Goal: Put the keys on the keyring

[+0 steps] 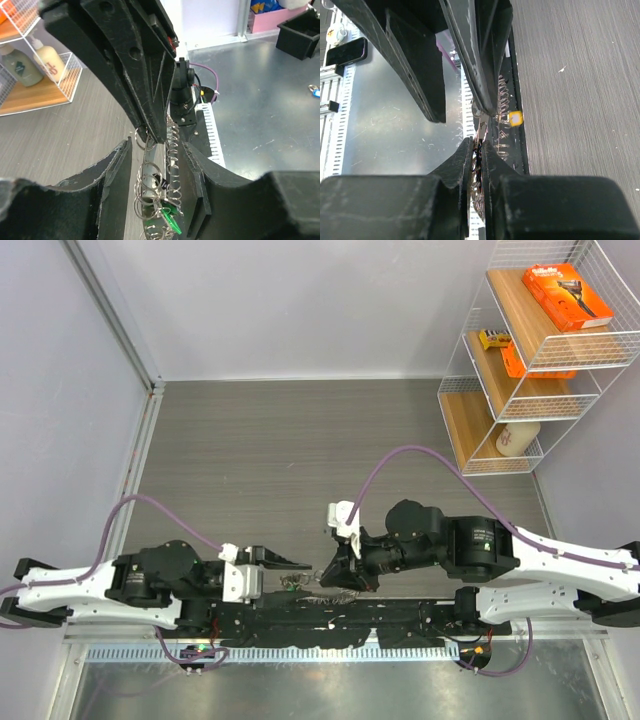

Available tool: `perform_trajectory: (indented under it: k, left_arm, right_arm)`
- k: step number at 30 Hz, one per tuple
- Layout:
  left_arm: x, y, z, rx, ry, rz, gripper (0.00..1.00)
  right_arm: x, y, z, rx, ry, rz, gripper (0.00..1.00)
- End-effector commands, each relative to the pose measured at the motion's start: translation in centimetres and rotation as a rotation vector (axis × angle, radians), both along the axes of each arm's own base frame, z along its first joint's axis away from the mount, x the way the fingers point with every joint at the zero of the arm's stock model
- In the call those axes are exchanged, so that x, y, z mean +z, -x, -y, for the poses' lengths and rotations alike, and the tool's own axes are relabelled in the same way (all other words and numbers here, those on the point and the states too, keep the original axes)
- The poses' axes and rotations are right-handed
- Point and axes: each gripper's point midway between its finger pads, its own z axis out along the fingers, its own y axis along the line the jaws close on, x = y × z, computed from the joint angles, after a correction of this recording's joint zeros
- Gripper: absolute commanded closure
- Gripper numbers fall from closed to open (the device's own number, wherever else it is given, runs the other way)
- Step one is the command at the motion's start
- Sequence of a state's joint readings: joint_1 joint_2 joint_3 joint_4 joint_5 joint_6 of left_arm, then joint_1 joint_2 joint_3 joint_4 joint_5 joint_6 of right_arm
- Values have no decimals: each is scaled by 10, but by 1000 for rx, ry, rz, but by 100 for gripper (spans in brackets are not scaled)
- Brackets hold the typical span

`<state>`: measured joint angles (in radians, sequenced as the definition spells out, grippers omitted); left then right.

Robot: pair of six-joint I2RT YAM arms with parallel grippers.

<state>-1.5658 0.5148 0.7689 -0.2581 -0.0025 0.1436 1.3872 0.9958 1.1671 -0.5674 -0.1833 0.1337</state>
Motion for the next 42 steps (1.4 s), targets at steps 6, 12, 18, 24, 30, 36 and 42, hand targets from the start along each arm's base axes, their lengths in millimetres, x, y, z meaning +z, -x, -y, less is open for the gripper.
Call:
perform_trajectory:
  k: [6, 12, 18, 24, 30, 36, 42]
  left_arm:
    - [6, 8, 22, -60, -59, 38, 54]
    - [1, 3, 31, -39, -98, 45, 60]
    - [1, 2, 32, -33, -101, 36, 81]
    - [-1, 6, 33, -51, -114, 12, 91]
    - [-6, 10, 38, -70, -134, -9, 86]
    - [-1, 15, 38, -94, -108, -15, 100]
    - [12, 14, 32, -89, -14, -21, 100]
  right_arm:
    - [41, 5, 4, 49, -94, 48, 95]
    - [42, 8, 12, 72, -90, 79, 95]
    - [40, 12, 19, 90, -89, 106, 95]
    - [42, 13, 26, 88, -90, 125, 95]
    - [49, 16, 24, 93, -105, 144, 95]
    - [51, 20, 24, 102, -76, 182, 95]
    - [51, 21, 35, 91, -94, 189, 91]
